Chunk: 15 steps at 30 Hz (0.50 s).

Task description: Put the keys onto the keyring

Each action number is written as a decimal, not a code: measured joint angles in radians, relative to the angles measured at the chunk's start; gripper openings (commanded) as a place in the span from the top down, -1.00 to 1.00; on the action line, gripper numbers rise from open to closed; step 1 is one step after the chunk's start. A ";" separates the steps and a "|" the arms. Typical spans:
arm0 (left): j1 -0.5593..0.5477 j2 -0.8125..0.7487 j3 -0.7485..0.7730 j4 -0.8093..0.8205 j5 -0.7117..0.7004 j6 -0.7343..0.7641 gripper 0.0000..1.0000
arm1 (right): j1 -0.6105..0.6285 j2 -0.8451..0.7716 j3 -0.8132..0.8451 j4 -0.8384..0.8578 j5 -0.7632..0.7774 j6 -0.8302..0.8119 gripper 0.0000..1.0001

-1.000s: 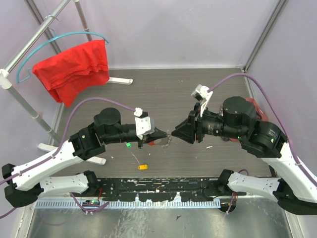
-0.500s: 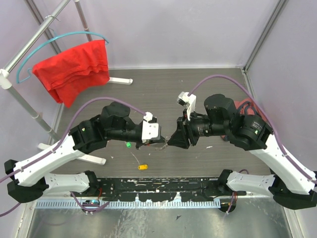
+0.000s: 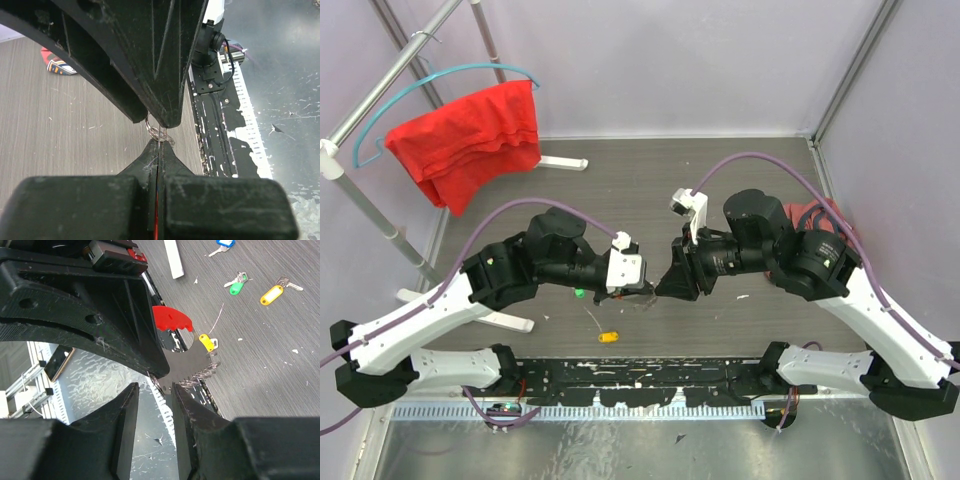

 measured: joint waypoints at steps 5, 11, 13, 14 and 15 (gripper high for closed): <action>-0.005 0.004 0.003 0.000 0.008 0.001 1.00 | 0.000 0.006 -0.005 0.009 -0.012 -0.003 0.46; -0.006 0.005 0.003 0.000 0.013 0.003 1.00 | 0.000 0.006 -0.013 0.015 -0.024 -0.003 0.80; -0.006 0.005 0.003 0.000 0.013 0.004 1.00 | 0.000 0.006 -0.015 0.015 -0.027 -0.004 0.92; -0.006 0.005 0.003 -0.001 0.013 0.004 1.00 | 0.000 0.006 -0.016 0.016 -0.031 -0.003 0.97; -0.006 0.005 0.003 -0.001 0.013 0.004 1.00 | 0.000 0.005 -0.016 0.017 -0.033 -0.005 0.98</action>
